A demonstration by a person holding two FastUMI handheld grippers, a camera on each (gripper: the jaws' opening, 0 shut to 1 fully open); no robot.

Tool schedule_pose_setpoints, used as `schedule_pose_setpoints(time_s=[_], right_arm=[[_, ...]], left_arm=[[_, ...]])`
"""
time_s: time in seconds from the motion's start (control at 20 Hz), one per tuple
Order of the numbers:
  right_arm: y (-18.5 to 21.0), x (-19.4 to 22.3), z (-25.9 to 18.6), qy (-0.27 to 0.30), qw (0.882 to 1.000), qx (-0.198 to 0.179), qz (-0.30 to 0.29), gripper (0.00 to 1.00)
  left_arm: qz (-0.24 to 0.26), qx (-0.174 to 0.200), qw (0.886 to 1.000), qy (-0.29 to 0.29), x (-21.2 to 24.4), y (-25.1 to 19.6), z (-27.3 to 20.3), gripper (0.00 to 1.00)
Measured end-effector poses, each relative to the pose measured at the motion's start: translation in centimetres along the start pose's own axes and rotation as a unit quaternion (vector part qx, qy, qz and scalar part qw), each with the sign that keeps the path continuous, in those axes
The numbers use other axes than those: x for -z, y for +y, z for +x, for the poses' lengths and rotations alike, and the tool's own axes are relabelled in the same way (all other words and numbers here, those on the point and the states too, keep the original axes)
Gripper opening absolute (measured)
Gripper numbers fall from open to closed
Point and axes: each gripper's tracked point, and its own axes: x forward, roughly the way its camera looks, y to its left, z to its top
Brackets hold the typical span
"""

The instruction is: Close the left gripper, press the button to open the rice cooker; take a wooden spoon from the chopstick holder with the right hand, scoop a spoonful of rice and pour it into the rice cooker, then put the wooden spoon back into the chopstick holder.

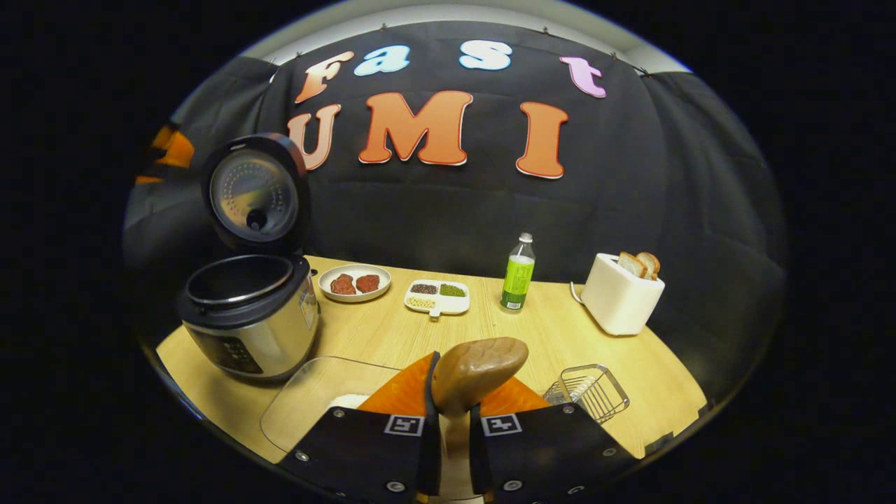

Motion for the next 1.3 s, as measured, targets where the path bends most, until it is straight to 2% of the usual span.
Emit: schedule_pose_setpoints(time_s=[0.1, 0.15, 0.2, 0.55, 0.6, 0.65, 0.8, 0.95, 1.0, 1.1, 1.3], right_arm=[[1.3, 1.1, -0.1, 0.002, 1.0, -0.002, -0.006, 0.16], [1.7, 1.3, -0.1, 0.003, 1.0, -0.004, -0.01, 0.14], [1.9, 1.9, -0.2, 0.01, 1.0, -0.005, -0.008, 0.14], [1.6, 3.3, 1.2, 0.049, 0.997, -0.001, 0.054, 0.12], [1.5, 3.5, 1.7, 0.061, 0.996, -0.001, 0.071, 0.07], [1.5, 3.8, 2.2, 0.071, 0.993, -0.003, 0.09, 0.12], [1.5, 4.0, 2.5, 0.084, 0.99, -0.003, 0.117, 0.11], [2.3, 4.5, 2.0, 0.098, 0.986, -0.008, 0.139, 0.11], [2.6, 4.7, 1.9, 0.103, 0.984, -0.01, 0.147, 0.11], [2.9, 4.9, 1.8, 0.11, 0.981, -0.009, 0.162, 0.11], [4.4, 4.7, 1.7, 0.119, 0.974, -0.024, 0.191, 0.11]], left_arm=[[0.003, 0.008, 1.0, 0.008, 0.4, -0.4, 0.1, 0.88], [0.004, 0.01, 1.0, 0.01, 0.5, -0.6, 0.1, 0.92], [0.004, 0.012, 1.0, 0.011, 0.6, -0.6, 0.2, 0.88], [0.002, 0.01, 1.0, 0.013, 0.7, 0.6, 0.0, 0.88], [0.001, 0.007, 1.0, 0.014, 0.7, 0.9, -0.2, 0.88], [0.0, 0.004, 1.0, 0.014, 0.7, 1.2, -0.1, 0.88], [-0.003, -0.004, 1.0, 0.017, 1.3, 2.4, -0.6, 0.88], [-0.012, -0.014, 0.999, 0.027, 2.0, 3.7, -0.5, 0.95], [-0.015, -0.017, 0.999, 0.03, 2.2, 4.1, -0.4, 0.95], [-0.019, -0.024, 0.999, 0.033, 2.3, 4.6, -0.4, 0.88], [-0.016, -0.028, 0.999, 0.035, 2.6, 5.0, -0.4, 0.88]])
